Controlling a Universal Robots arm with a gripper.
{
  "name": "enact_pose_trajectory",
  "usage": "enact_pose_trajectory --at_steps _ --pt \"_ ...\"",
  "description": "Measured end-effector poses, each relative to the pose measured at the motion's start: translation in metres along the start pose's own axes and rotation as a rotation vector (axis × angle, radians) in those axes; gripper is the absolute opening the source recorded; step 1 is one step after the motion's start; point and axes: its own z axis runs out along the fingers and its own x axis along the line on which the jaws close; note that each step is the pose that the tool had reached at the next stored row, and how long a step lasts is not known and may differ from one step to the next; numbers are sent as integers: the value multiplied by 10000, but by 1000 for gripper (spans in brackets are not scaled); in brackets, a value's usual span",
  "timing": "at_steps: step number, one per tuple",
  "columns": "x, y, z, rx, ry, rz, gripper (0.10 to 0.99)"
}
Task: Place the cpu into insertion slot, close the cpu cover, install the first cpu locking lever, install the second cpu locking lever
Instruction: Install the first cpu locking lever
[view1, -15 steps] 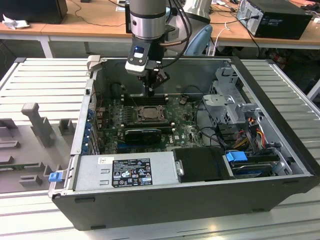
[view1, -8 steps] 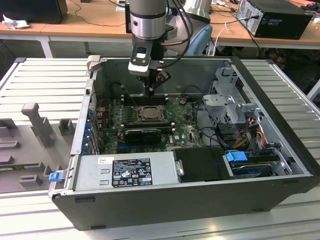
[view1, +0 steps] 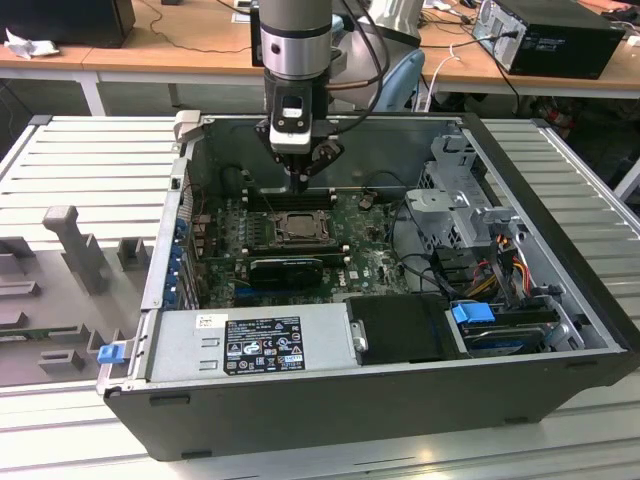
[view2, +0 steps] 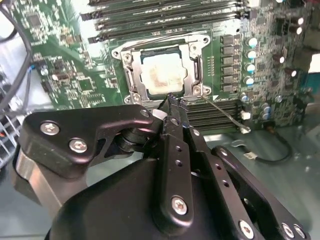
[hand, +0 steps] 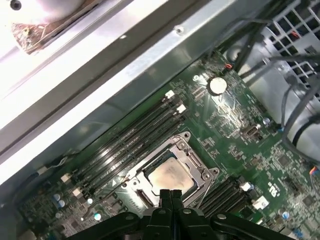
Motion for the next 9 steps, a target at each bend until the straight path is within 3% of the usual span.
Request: enact_pose_trajectory --at_steps 9 --pt "0 0 0 -57 62 -1629 106"
